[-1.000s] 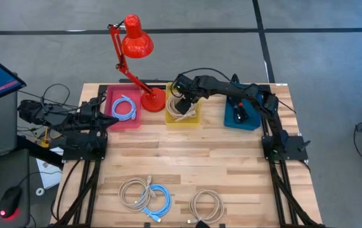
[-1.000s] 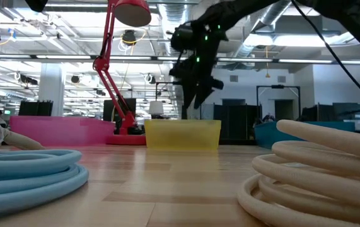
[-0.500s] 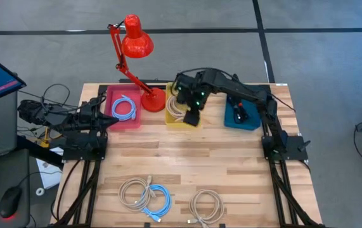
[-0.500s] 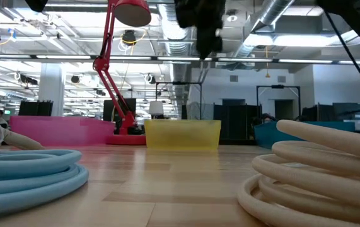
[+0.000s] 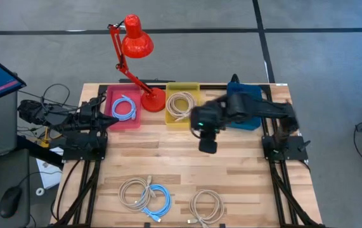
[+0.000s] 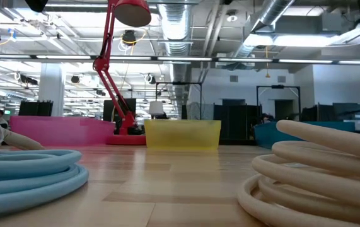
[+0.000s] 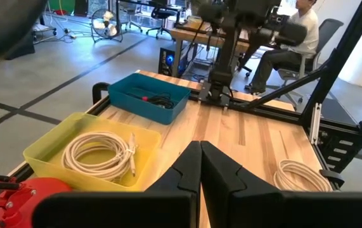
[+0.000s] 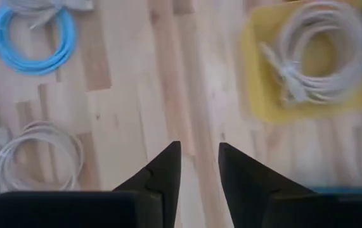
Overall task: Sort HDMI cables
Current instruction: Put the light brown HDMI cable into the yellow bin
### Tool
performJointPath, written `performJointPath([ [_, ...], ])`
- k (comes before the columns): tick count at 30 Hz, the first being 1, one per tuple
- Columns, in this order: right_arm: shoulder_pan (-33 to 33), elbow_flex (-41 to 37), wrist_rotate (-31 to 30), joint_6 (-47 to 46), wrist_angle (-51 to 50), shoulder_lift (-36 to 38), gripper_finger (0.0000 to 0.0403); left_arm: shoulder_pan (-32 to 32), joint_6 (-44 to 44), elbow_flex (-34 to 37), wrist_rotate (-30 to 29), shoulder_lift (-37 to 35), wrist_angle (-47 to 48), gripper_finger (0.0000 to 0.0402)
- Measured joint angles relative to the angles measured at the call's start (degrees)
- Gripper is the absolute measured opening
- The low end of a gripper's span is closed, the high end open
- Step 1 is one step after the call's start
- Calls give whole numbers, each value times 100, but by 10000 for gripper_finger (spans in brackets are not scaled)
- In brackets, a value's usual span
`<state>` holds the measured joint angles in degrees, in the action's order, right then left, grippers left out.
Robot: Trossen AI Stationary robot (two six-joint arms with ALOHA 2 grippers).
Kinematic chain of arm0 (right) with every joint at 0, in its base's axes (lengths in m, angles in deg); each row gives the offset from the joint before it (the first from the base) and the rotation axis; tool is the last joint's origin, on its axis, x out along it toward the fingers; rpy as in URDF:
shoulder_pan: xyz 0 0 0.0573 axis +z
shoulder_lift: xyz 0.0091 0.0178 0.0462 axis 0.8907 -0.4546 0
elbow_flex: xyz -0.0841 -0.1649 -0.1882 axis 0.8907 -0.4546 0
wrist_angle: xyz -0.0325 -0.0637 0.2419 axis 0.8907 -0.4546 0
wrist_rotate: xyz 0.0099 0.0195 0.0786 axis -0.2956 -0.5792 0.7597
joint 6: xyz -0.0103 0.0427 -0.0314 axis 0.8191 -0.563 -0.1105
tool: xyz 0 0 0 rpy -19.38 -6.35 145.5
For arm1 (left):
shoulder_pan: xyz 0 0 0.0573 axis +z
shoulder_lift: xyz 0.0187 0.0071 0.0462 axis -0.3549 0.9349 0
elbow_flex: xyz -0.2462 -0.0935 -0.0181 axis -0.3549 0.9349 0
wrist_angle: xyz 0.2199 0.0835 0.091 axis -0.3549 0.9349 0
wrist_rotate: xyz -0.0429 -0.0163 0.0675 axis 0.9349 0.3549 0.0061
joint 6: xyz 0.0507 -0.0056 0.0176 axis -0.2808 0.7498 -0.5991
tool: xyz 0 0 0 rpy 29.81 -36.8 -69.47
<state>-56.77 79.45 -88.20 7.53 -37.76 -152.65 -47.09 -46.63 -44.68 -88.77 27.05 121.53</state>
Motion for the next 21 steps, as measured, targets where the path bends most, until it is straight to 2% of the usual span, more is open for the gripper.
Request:
performJointPath([
  [4,418,-726,-506,-695,31,424,98,0,-2,0,0,0,1,5],
  [8,797,-1720,-588,-1659,75,748,98,0,-1,0,0,0,1,5],
  [14,1409,-3211,-553,-3069,561,936,98,0,-2,0,0,0,1,6],
  [21,2092,-3798,-30,-4377,1598,835,98,0,-2,0,0,0,1,6],
])
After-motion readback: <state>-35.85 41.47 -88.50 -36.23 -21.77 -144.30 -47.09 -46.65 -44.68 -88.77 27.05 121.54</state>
